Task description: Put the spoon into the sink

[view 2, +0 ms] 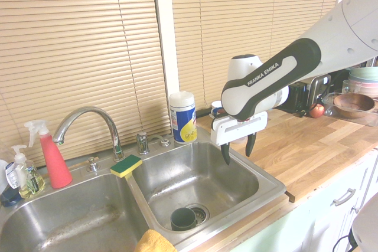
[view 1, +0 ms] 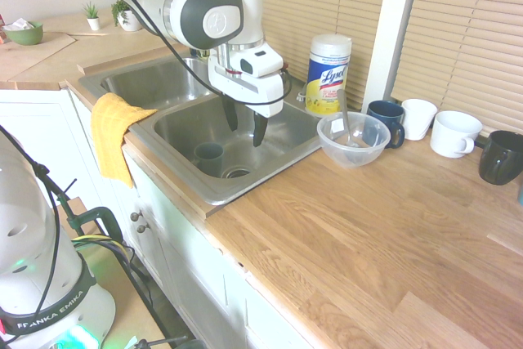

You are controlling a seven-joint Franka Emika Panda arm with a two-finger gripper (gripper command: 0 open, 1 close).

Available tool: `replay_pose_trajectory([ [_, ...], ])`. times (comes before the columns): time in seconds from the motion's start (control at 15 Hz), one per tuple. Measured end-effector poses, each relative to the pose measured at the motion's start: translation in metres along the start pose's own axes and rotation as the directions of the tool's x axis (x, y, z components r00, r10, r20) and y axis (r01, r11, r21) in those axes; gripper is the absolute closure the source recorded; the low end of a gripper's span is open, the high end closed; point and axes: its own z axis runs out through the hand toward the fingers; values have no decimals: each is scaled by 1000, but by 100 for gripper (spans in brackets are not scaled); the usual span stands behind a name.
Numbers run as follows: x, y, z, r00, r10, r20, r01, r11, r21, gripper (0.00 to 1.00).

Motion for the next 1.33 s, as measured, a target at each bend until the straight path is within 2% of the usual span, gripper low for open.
replay_pose_trajectory([
  [0.27, 4, -1, -5, 1000, -1, -21, 2, 999, 33, 0],
  [0.6, 24, 16, -39, 996, 23, -86, -13, 993, 117, 0],
  [1.13, 87, 46, -81, 983, 72, -169, -37, 979, 200, 0],
  [1.33, 120, 45, -69, 979, 59, -194, -20, 981, 195, 0],
])
